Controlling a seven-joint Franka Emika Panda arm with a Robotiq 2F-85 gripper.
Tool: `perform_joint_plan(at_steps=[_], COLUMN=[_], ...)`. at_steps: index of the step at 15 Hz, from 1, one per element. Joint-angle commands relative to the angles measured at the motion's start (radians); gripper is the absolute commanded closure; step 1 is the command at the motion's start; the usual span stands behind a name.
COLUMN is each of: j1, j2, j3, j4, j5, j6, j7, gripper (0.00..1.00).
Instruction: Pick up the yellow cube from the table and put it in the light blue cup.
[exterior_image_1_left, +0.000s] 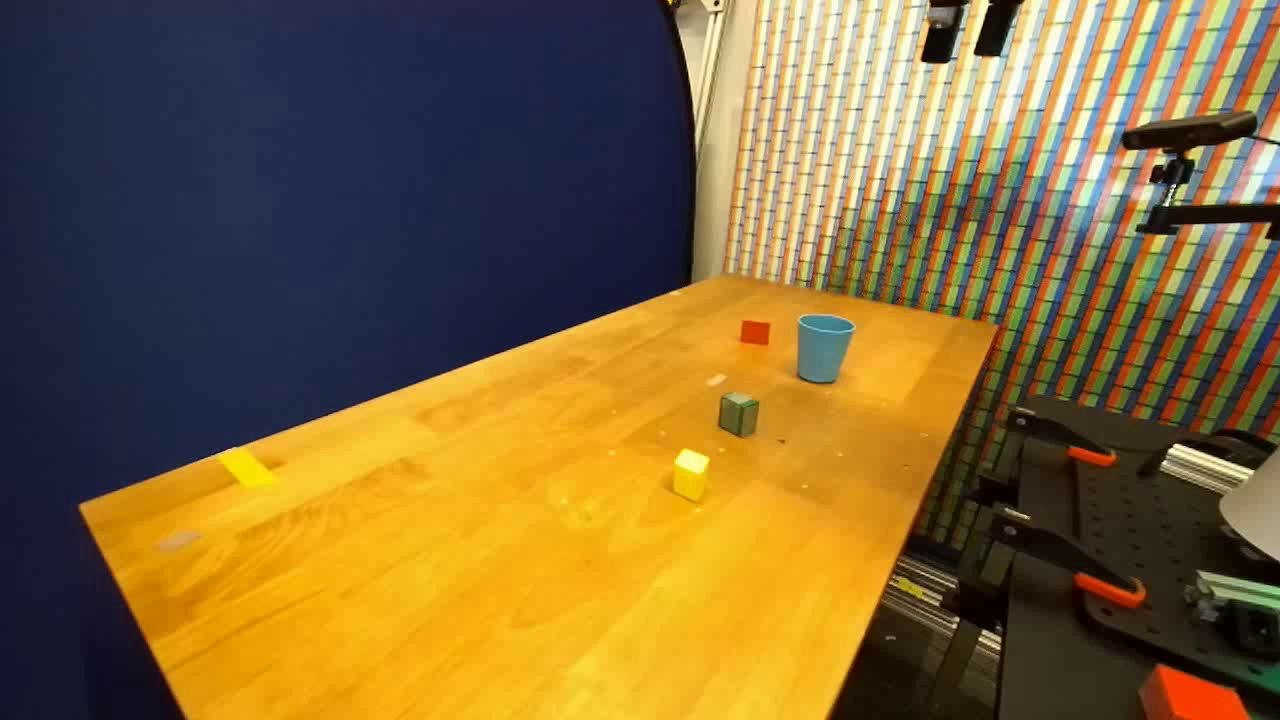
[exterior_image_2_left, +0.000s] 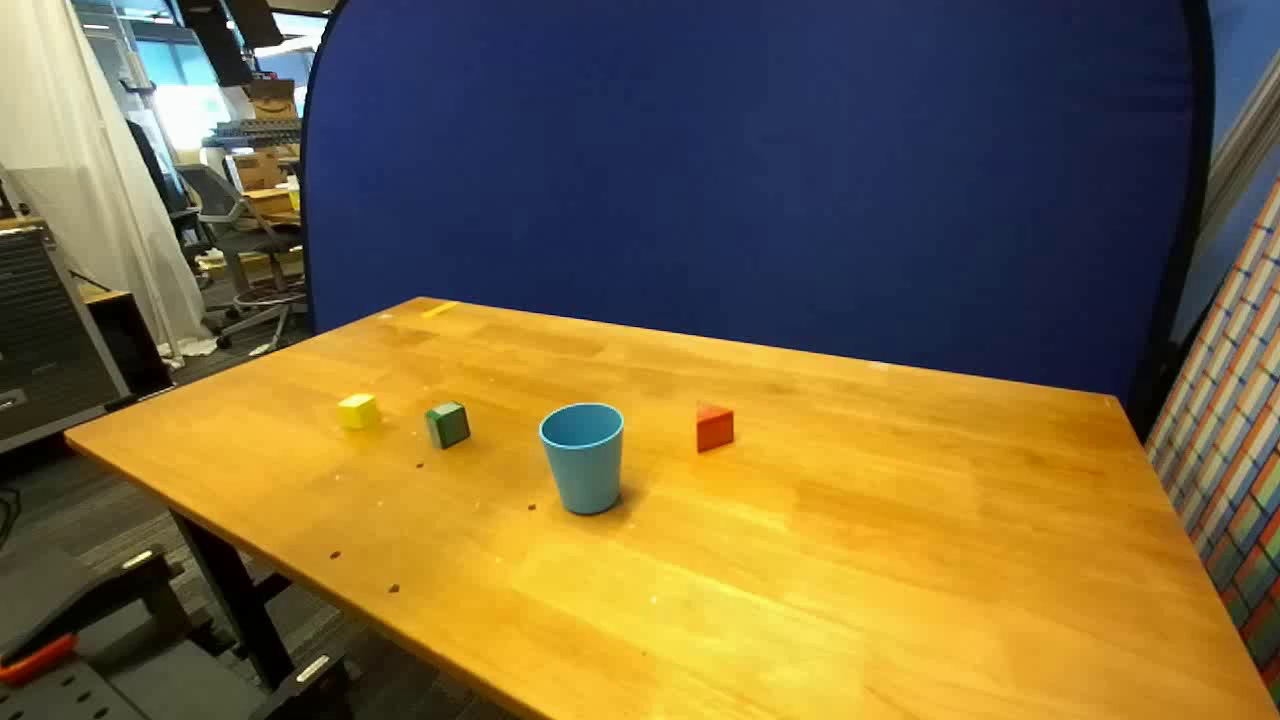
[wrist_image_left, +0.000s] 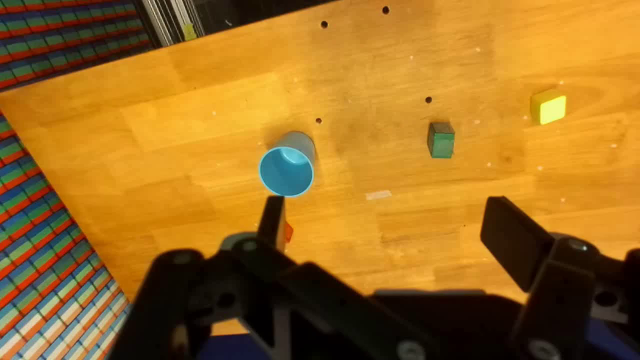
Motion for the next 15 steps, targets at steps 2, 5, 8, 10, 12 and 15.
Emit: perform_joint_plan(at_steps=[2,5,8,10,12,15], j1=[0.011,0.011,0.011,0.011,0.011,0.019], j2=[0.001,-0.002,-0.002,-0.002,-0.002,0.095], j3=[-0.009,-0.009,-0.009,-0.009,-0.009,-0.006], j4=[0.011,0.012,0.012,0.012,0.012,-0.015], j5=[-0.007,-0.007,-0.007,-0.007,-0.007,0.033], j6=[-0.003,-0.003,-0.003,-0.003,-0.003,0.106], j7=[0.006,0.006,0.006,0.006,0.006,0.027], gripper=[0.00,0.00,0.00,0.00,0.00,0.00])
